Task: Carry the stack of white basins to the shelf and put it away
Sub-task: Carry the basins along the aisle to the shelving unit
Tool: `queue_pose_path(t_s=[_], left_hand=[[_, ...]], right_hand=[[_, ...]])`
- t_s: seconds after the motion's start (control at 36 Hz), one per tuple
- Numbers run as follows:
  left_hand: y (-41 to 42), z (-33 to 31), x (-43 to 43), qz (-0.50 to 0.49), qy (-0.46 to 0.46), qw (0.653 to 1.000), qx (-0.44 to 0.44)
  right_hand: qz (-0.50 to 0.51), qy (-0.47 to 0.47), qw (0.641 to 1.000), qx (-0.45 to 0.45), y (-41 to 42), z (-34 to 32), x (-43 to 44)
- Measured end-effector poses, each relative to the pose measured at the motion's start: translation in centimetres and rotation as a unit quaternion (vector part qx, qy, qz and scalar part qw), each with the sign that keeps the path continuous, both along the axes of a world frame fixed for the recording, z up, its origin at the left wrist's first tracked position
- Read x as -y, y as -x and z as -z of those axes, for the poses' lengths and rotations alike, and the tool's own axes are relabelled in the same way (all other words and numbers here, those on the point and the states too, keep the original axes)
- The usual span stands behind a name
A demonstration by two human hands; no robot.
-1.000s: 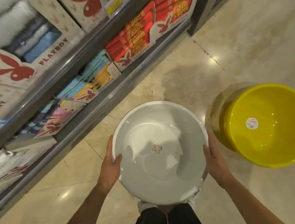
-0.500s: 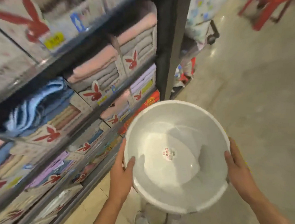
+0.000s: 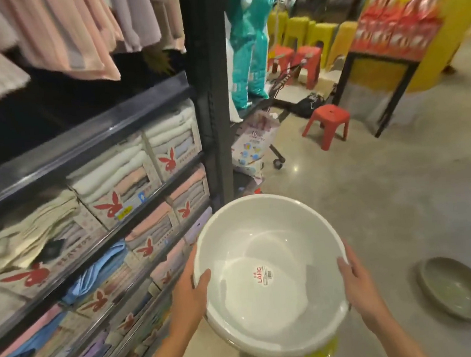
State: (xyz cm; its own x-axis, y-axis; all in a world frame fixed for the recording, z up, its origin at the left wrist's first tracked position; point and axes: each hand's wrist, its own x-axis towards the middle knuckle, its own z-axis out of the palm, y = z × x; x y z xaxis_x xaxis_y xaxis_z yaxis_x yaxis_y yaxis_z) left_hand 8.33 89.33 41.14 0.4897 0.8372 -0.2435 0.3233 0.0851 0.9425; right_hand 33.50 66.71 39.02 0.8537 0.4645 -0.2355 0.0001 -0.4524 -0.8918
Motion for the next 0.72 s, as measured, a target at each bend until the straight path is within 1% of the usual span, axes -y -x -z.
queue_pose_path(t_s=[0.08, 0.17, 0.36, 0.42, 0.47, 0.53, 0.58, 0.72], left_hand=[[-0.8, -0.4, 0.3, 0.003, -0.004, 1.0, 0.005], [-1.8, -1.2, 0.7, 0.024, -0.02, 0.999, 0.009], [-5.4, -3.5, 1.4, 0.065, -0.007, 0.998, -0.001], [-6.6, -4.0, 1.3, 0.078, -0.003, 0.997, 0.017], [-7.9, -4.1, 0.8, 0.1, 0.001, 0.993, 0.056], [-9.3, -3.5, -0.3, 0.123, 0.004, 0.99, 0.065], [-11.0, -3.1, -1.6, 0.141, 0.016, 0.988, 0.065], [-15.9, -2.3, -5.2, 0.216, -0.006, 0.976, 0.041]], right_hand=[[0.014, -0.01, 1.0, 0.005, 0.6, -1.7, 1.2], [0.045, -0.031, 0.999, 0.003, 0.8, -2.0, 2.6], [0.115, -0.028, 0.993, -0.014, 0.7, -2.9, 5.2], [0.138, -0.033, 0.99, -0.013, 0.5, -3.4, 5.5], [0.162, -0.034, 0.986, -0.017, 0.2, -3.7, 5.4], [0.189, -0.032, 0.981, -0.015, -0.5, -3.5, 5.4], [0.208, -0.023, 0.978, -0.01, -1.1, -3.4, 5.0], [0.243, -0.021, 0.97, 0.001, -2.4, -3.8, 3.7]])
